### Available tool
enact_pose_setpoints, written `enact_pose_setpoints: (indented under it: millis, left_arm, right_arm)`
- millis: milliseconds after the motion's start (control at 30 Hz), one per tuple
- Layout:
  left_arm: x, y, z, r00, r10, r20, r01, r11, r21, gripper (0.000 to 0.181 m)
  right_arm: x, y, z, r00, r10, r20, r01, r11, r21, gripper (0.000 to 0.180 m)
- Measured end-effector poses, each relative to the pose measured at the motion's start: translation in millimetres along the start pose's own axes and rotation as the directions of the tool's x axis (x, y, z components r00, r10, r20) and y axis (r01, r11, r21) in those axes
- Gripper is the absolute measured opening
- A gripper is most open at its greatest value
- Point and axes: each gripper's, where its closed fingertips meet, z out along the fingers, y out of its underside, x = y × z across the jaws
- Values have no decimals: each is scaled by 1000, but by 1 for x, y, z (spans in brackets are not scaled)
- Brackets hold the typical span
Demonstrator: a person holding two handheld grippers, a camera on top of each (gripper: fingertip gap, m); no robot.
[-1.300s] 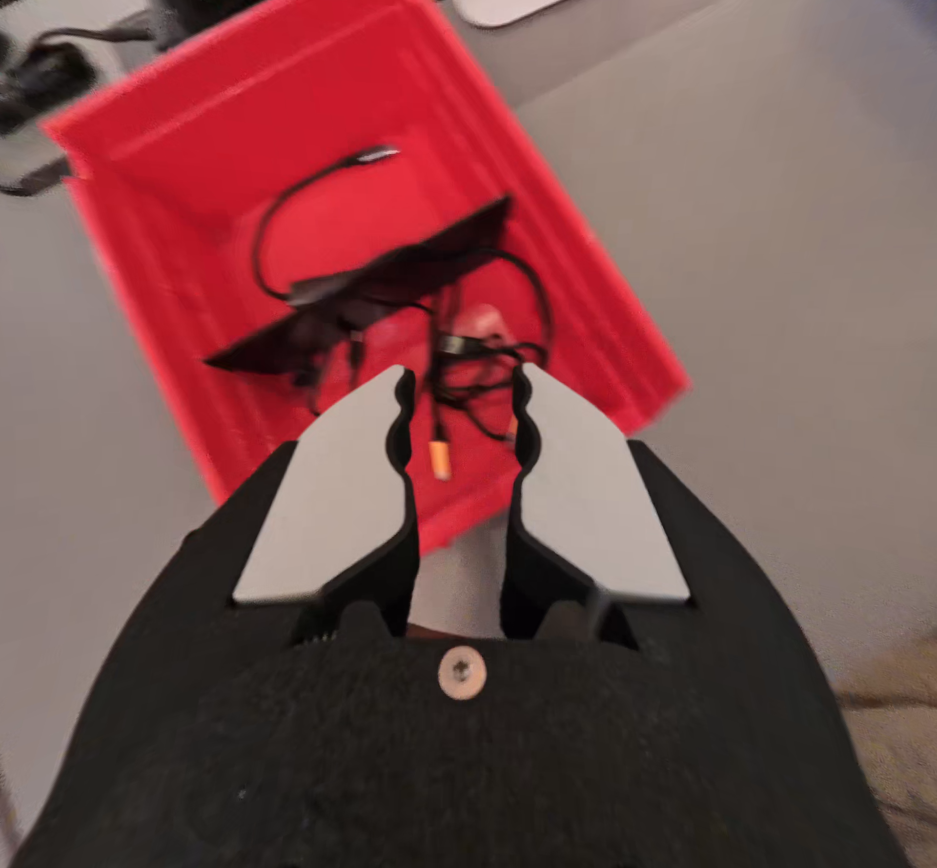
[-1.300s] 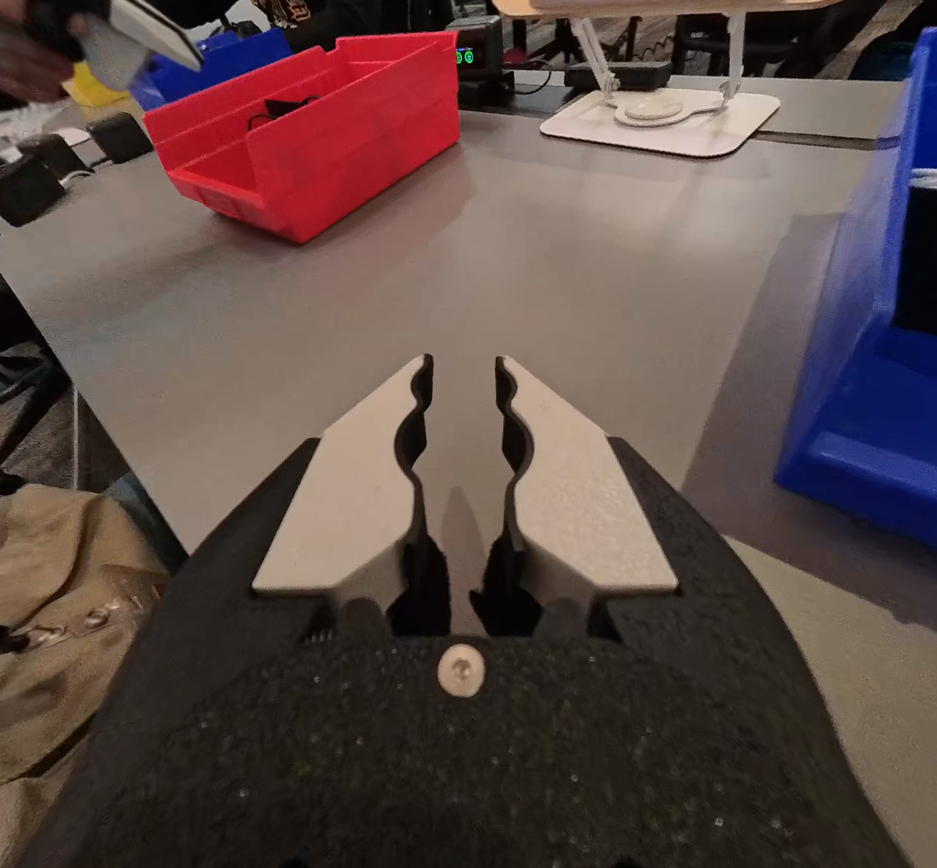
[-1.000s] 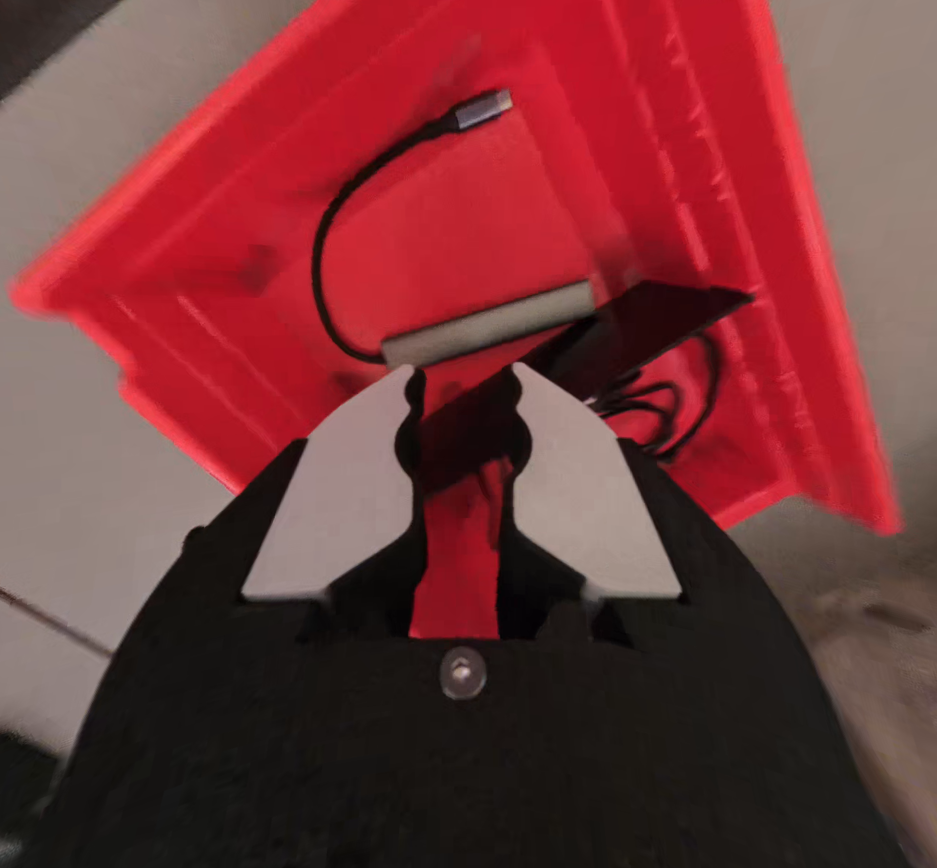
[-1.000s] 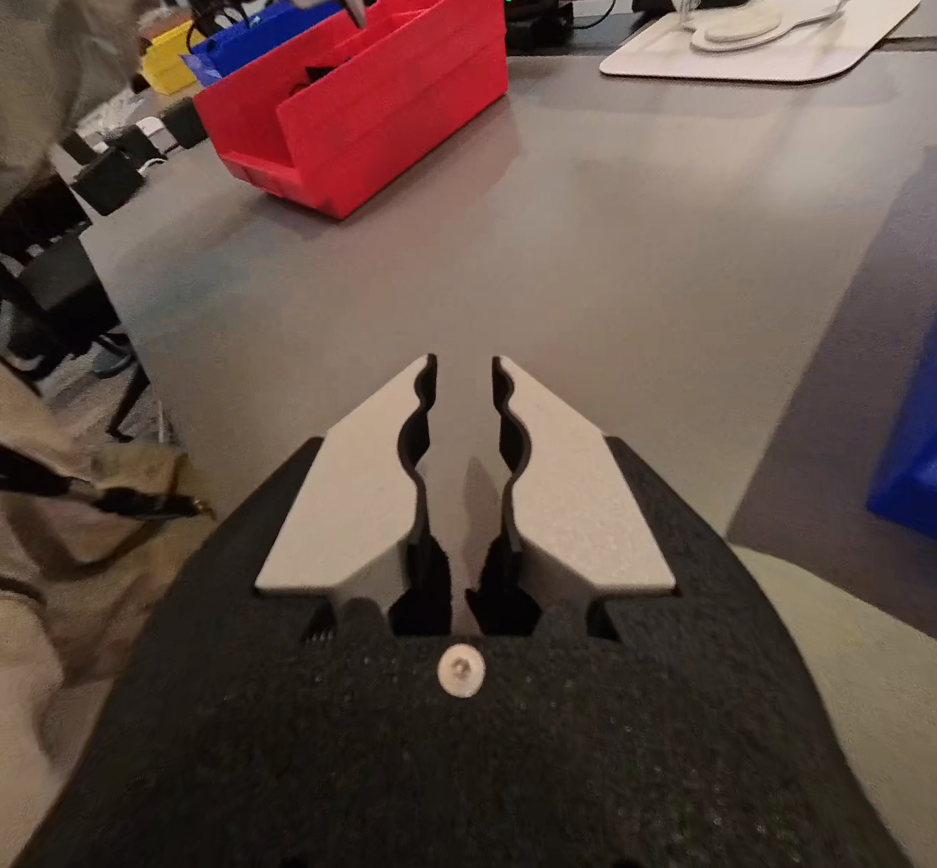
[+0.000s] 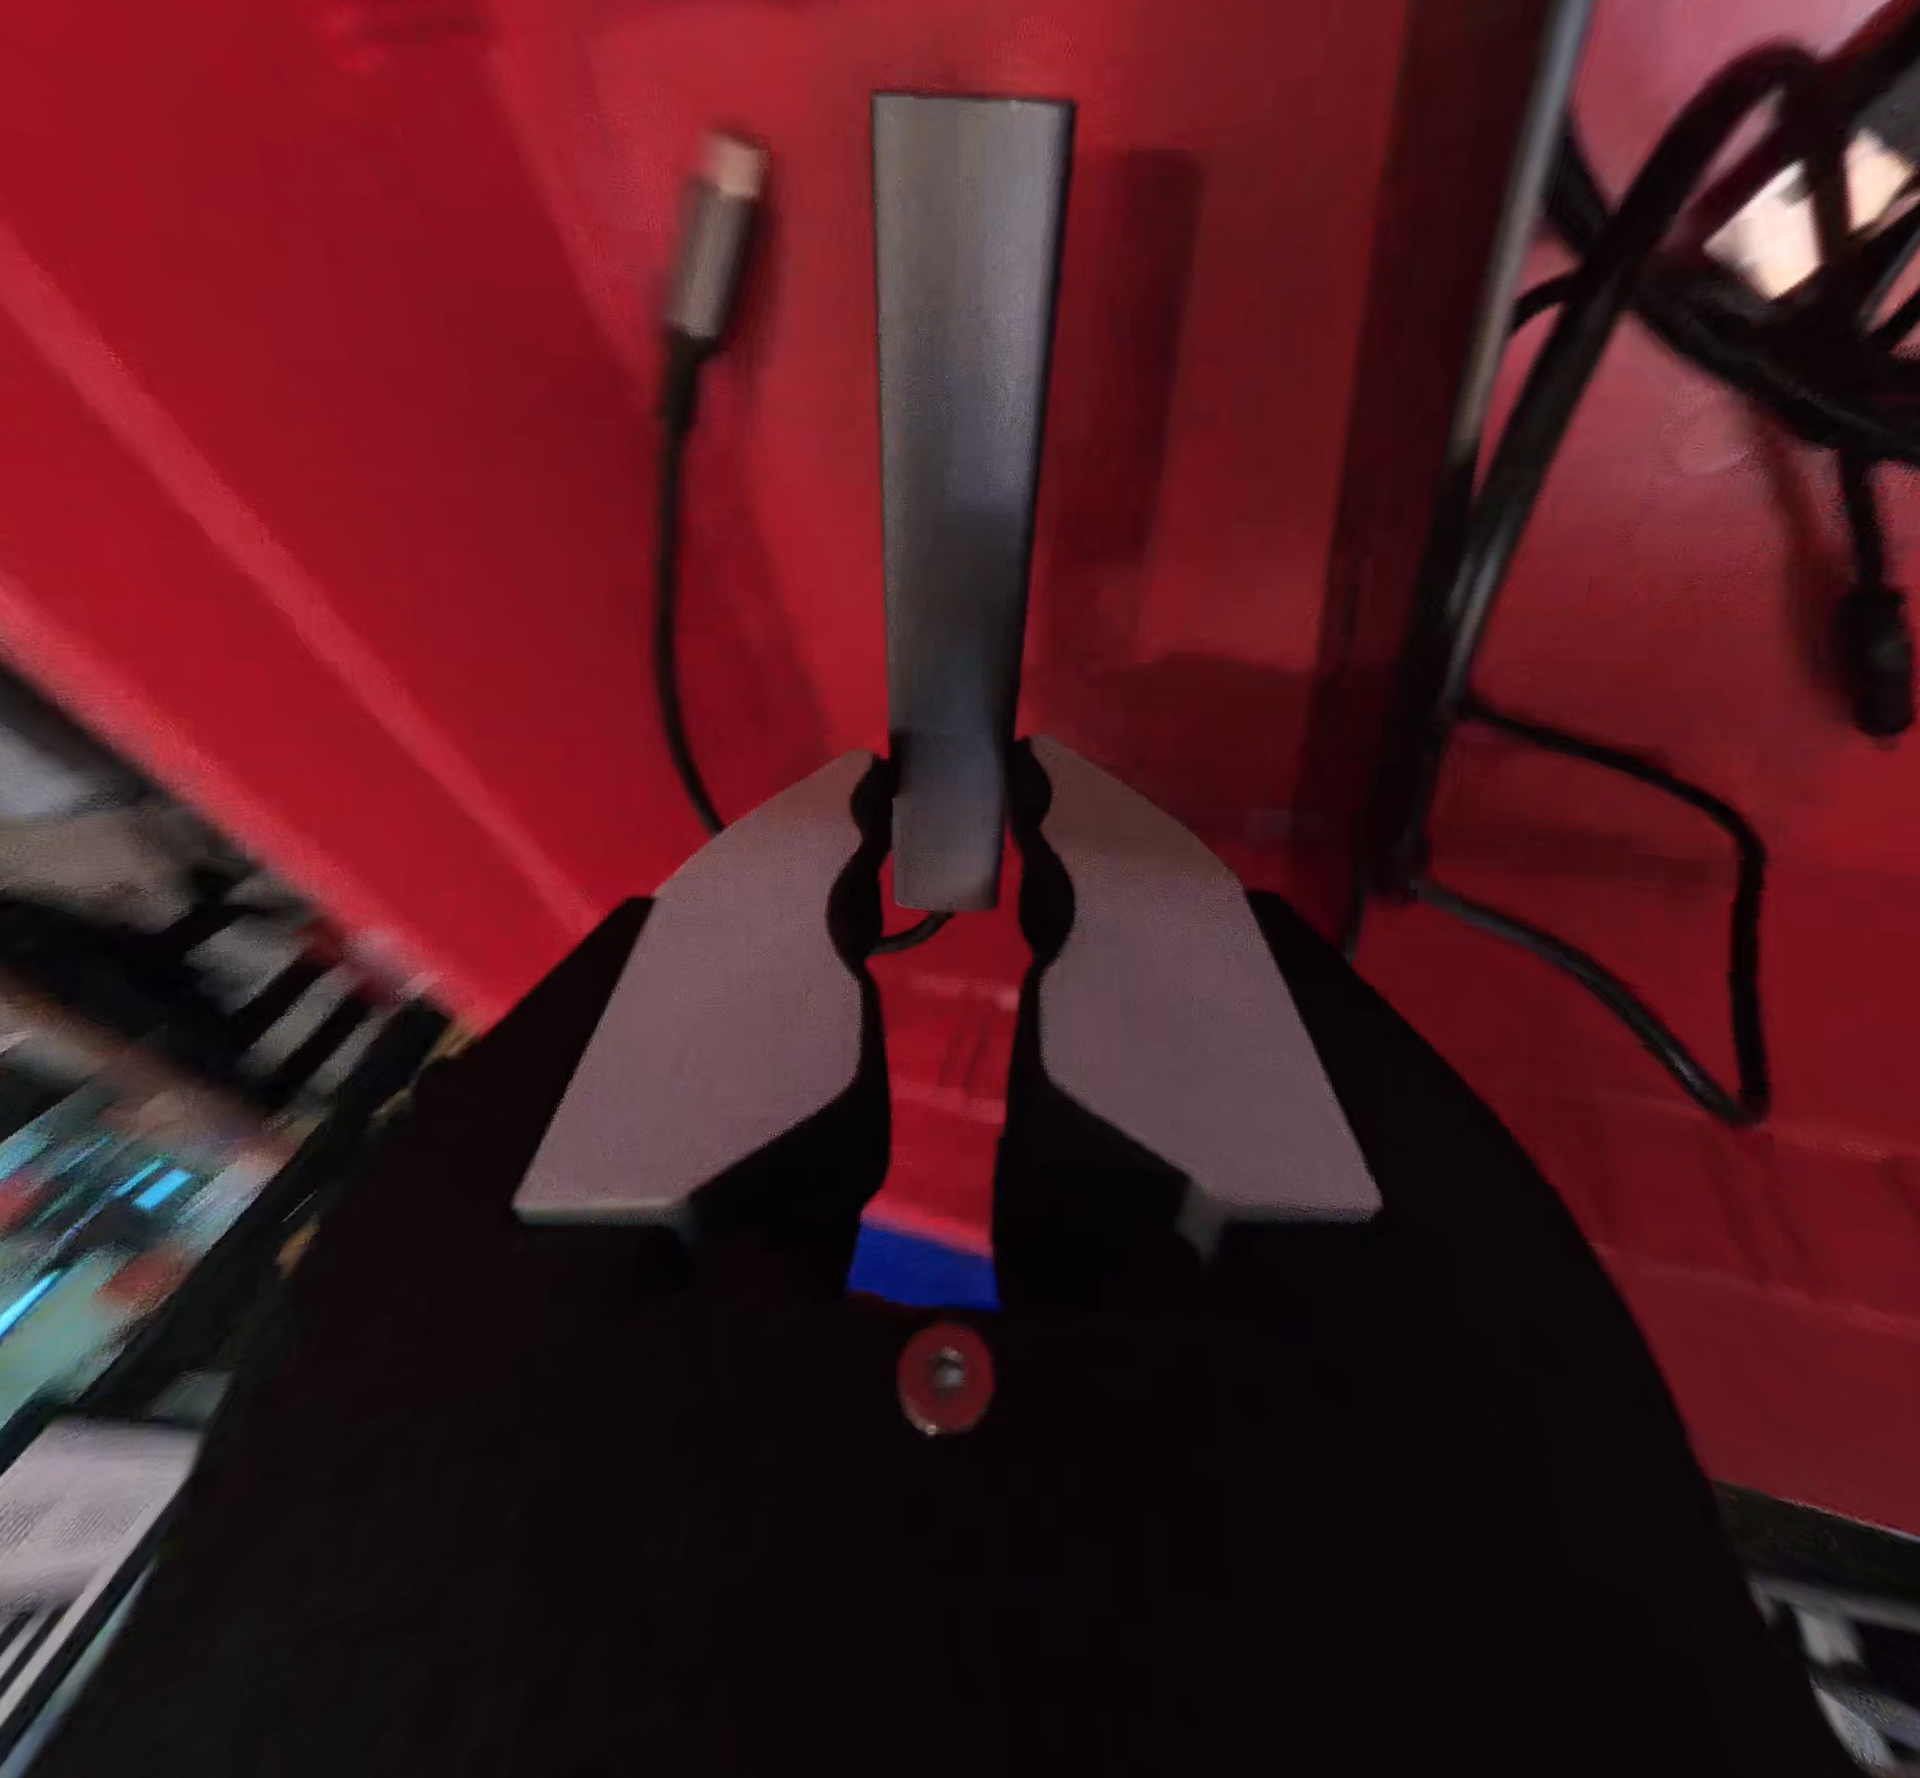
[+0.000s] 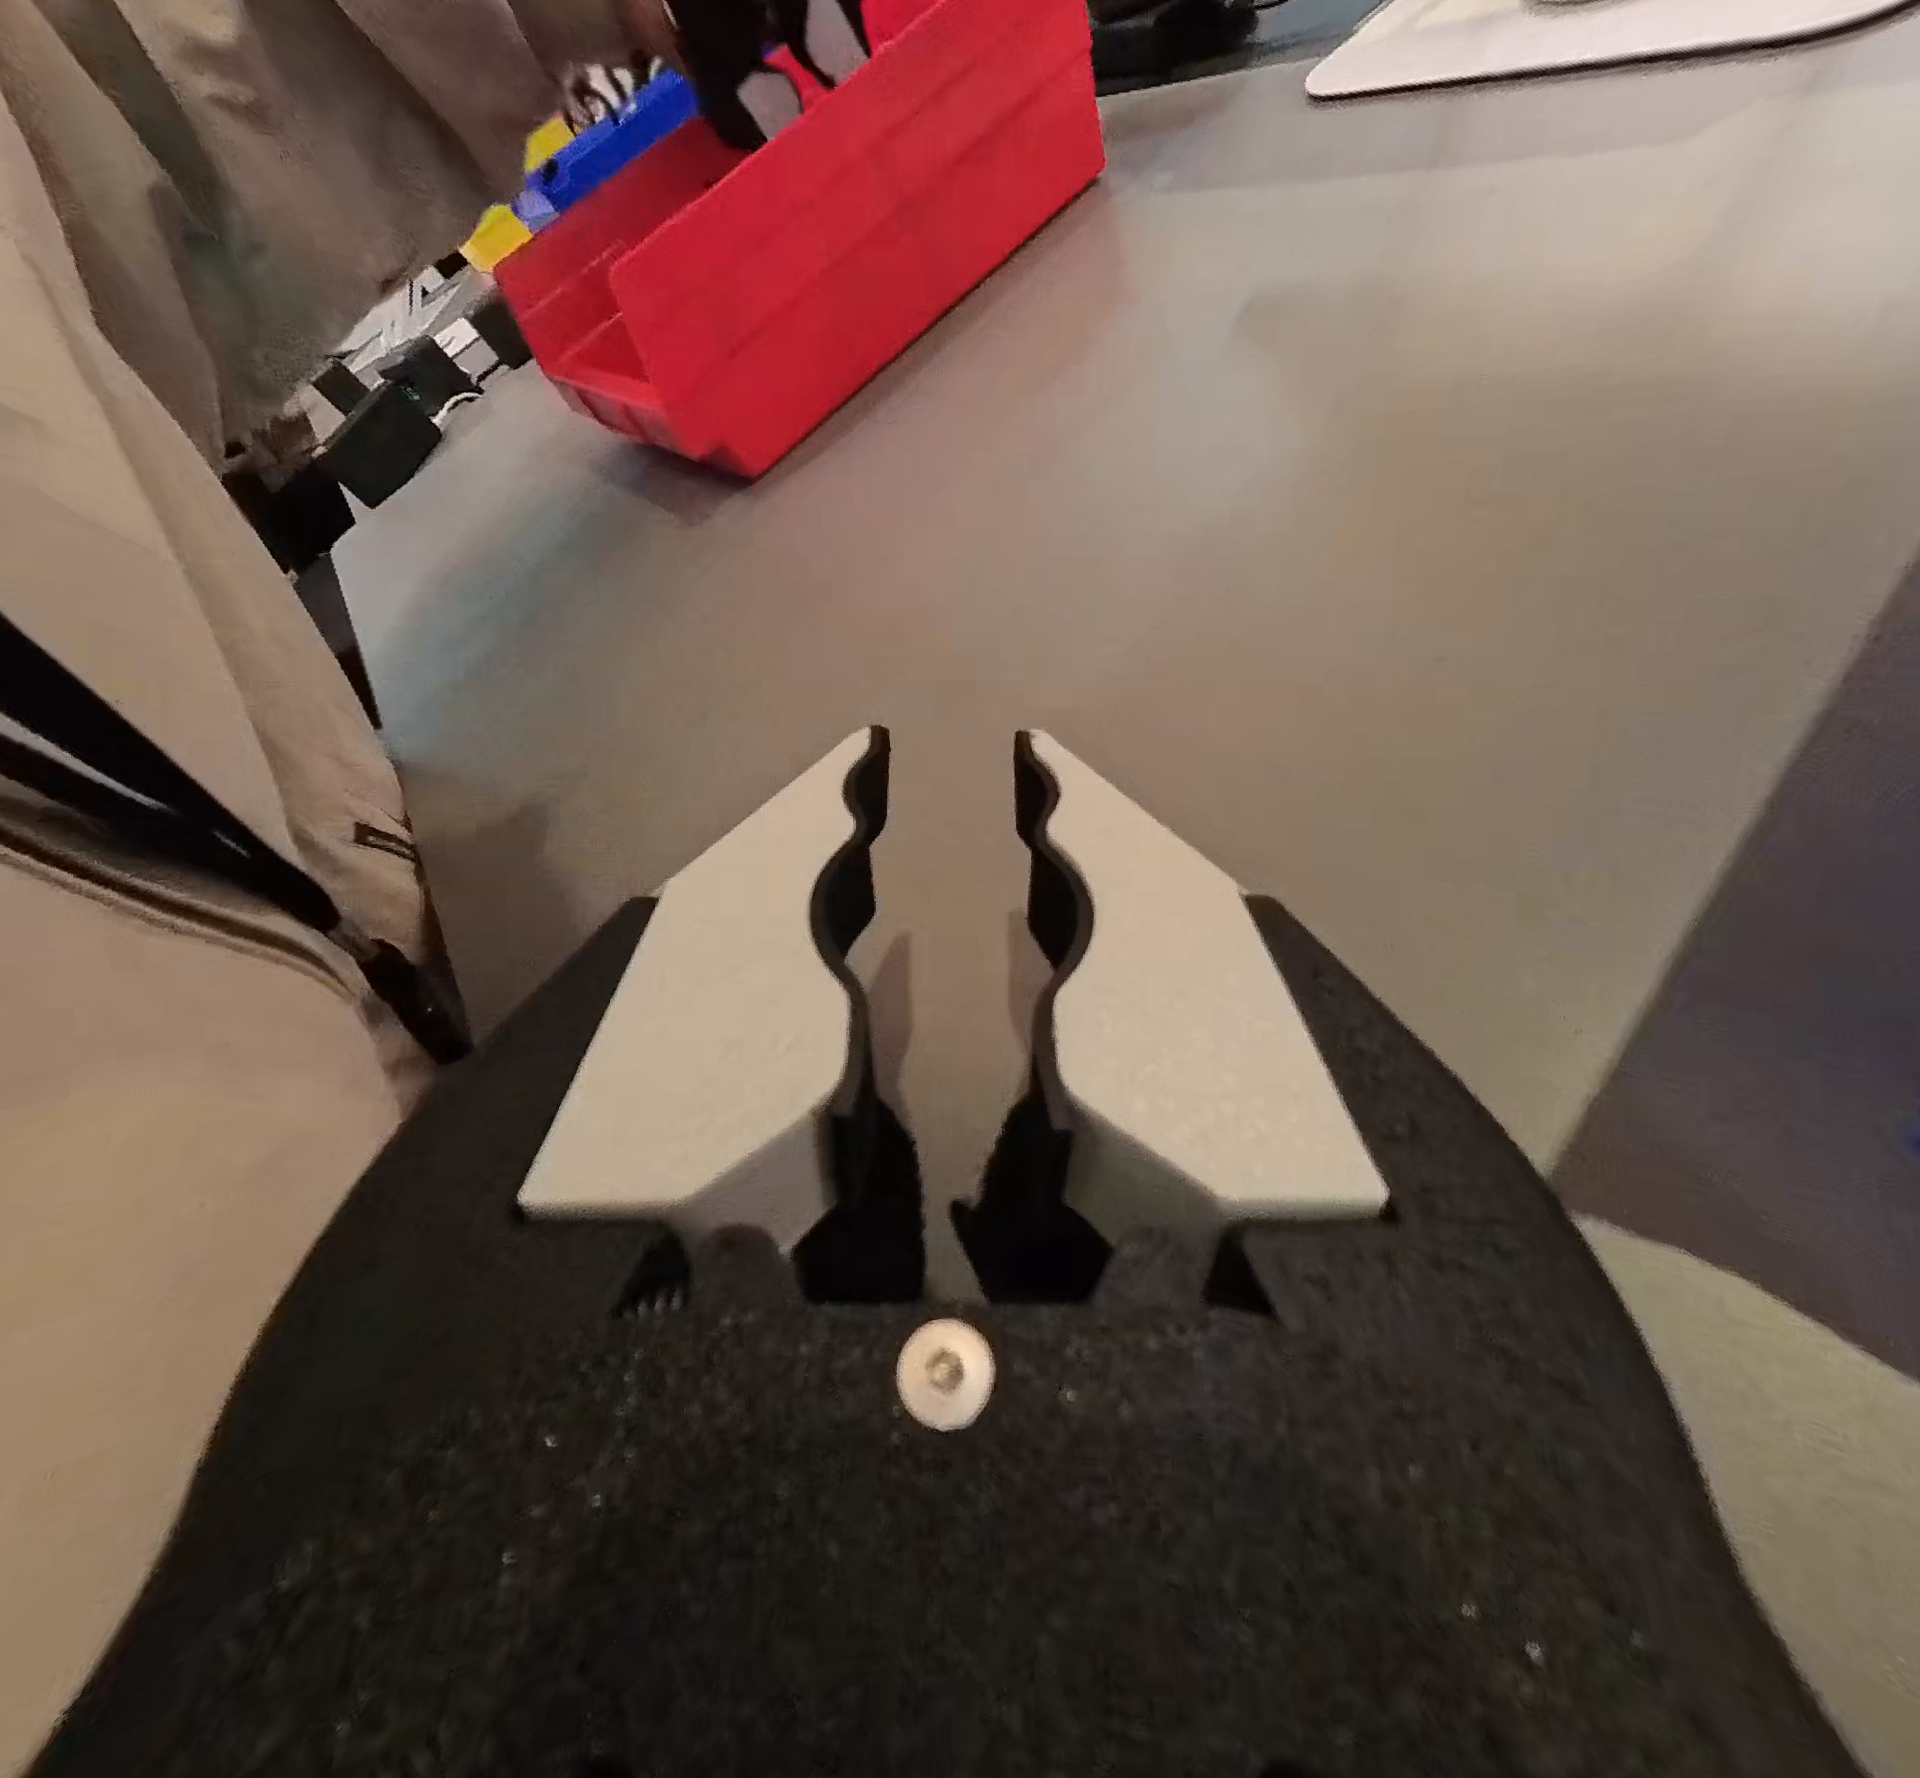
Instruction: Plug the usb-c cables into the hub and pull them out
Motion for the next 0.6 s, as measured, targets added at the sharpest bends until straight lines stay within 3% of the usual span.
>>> enact_pose_setpoints:
  millis: [67,167,300,400,467,533,600]
  left_arm:
    - [-13,8,-25,978,43,205,-28,997,-78,22]
    - [-24,8,-77,860,130,493,-40,981,-188,21]
    - [-15,-17,-148,649,119,751,-2,988,-154,21]
    - [-1,-39,-194,488,82,869,24,994,-107,21]
    - [18,-62,-203,523,-65,850,45,998,49,22]
    - [42,-97,-202,652,-244,718,52,959,279,21]
    - [65,-130,-201,802,-286,524,52,907,417,21]
  right_arm:
    - [-1,-2,-1,1000,-21,-13,21,1000,5,23]
    - [-7,-3,-3,998,-55,-25,55,998,5,23]
    - [-20,-7,-2,992,-121,-36,121,992,18,30]
    - [-27,-16,5,960,-265,-96,268,963,31,41]
    - [-36,-26,11,921,-373,-114,380,924,43,41]
    - [-42,-35,18,856,-499,-136,503,864,-4,43]
    - [-53,-47,24,761,-634,-136,637,770,-27,43]
